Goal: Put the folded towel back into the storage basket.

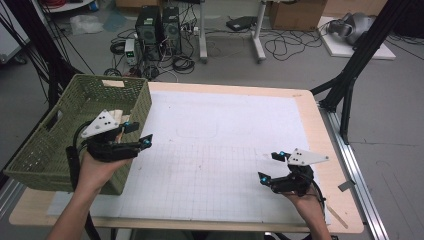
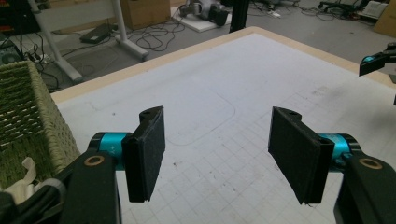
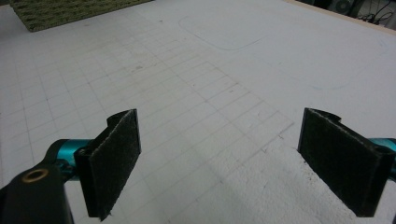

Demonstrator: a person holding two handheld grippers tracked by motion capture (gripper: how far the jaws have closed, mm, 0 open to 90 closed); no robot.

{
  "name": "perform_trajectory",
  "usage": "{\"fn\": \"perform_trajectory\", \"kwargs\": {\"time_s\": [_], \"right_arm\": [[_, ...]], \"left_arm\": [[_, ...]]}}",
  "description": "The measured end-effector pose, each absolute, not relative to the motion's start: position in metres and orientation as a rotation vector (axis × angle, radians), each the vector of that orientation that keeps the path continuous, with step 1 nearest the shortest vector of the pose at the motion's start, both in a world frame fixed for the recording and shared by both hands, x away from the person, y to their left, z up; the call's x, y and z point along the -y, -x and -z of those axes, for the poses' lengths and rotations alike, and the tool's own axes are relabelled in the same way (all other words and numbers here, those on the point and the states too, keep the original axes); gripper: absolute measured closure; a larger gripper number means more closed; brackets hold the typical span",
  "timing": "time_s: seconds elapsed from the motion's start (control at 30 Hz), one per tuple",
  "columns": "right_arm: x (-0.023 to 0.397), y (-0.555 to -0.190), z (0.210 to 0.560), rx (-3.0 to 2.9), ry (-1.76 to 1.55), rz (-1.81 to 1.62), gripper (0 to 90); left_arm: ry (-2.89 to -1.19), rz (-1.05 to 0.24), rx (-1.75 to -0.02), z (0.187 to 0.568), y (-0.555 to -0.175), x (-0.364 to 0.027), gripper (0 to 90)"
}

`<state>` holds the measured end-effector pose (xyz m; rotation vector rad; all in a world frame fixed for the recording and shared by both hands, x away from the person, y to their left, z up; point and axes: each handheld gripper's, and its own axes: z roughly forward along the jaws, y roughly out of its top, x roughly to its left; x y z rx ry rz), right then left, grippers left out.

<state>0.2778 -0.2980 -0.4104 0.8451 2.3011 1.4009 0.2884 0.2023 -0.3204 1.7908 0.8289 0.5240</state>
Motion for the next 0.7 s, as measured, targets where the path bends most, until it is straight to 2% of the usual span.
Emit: {"fn": "perform_trajectory", "kwargs": {"time_s": [0.7], "right_arm": [[0.298, -0.277, 0.411, -2.303, -0.837, -1.399, 12.5]], "left_arm": [[-1.807, -0.511, -0.750, 0.337, -0.280, -0.166, 34.2]]}}
